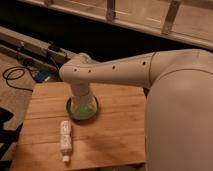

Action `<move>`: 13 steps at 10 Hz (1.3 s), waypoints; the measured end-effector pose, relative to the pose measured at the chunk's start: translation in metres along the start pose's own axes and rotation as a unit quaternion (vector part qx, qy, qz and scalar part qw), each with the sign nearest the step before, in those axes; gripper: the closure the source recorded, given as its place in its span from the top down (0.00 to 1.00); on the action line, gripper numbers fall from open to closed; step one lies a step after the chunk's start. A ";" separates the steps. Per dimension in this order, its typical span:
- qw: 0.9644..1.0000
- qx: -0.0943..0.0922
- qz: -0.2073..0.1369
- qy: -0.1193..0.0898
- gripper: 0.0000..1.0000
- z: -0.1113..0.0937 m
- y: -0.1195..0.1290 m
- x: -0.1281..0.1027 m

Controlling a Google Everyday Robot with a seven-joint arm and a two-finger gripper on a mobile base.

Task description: Place the bottle in the ceramic bowl

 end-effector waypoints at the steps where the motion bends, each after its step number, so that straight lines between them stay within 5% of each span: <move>1: 1.000 0.000 0.000 0.000 0.65 0.000 0.000 0.000; 6: 1.000 -0.006 0.016 -0.019 0.65 -0.003 0.003 0.002; 13: 1.000 -0.007 0.015 -0.020 0.65 -0.004 0.005 0.002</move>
